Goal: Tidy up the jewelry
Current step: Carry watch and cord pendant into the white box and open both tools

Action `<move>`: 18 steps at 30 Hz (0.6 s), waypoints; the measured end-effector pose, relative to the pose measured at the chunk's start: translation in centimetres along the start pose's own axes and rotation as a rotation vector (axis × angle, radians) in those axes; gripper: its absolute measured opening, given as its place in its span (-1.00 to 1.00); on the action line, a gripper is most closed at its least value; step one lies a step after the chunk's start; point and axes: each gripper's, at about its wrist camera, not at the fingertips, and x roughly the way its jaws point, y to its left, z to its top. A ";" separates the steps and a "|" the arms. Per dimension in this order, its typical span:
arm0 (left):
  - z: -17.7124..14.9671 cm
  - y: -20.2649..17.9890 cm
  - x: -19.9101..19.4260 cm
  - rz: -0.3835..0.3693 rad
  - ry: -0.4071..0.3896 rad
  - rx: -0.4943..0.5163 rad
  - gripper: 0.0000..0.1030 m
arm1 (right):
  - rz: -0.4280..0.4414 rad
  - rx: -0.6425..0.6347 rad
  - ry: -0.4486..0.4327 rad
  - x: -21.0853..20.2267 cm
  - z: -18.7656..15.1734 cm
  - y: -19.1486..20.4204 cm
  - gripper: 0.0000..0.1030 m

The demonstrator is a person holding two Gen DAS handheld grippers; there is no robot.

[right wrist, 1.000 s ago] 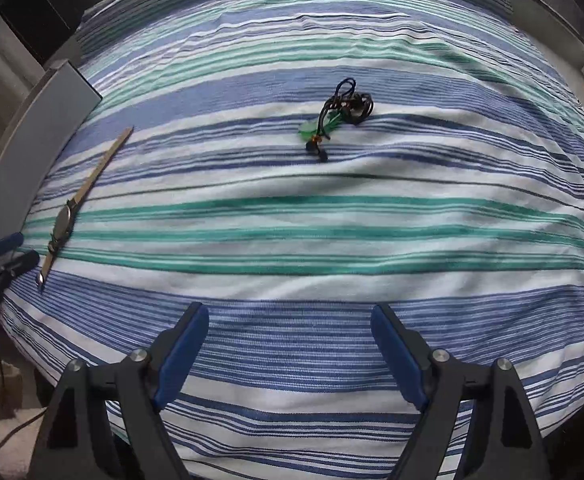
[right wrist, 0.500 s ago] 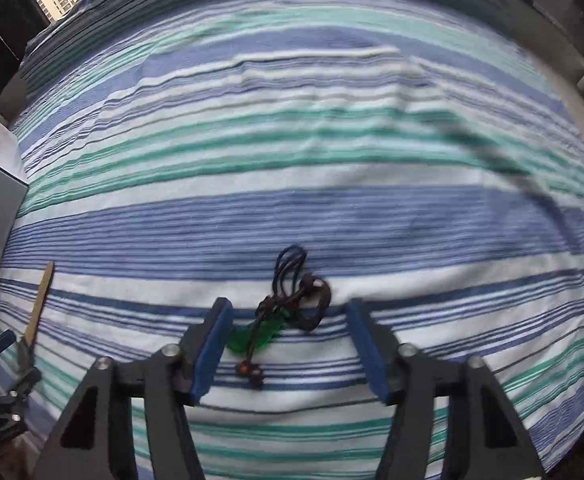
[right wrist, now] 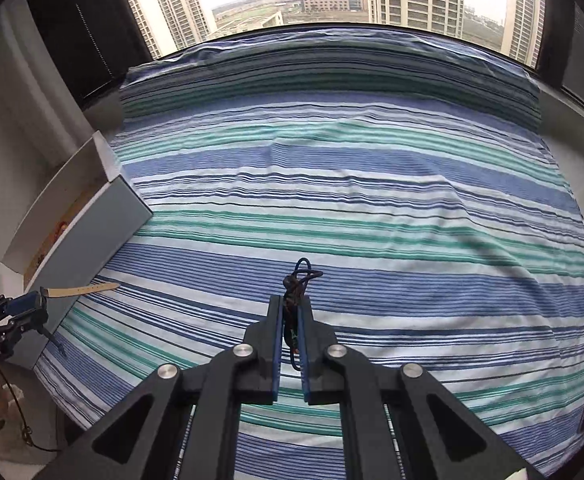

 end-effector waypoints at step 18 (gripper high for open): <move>0.9 20.2 -5.0 0.296 -0.023 -0.330 -0.17 | 0.278 -0.378 -0.044 3.5 11.5 24.4 -0.86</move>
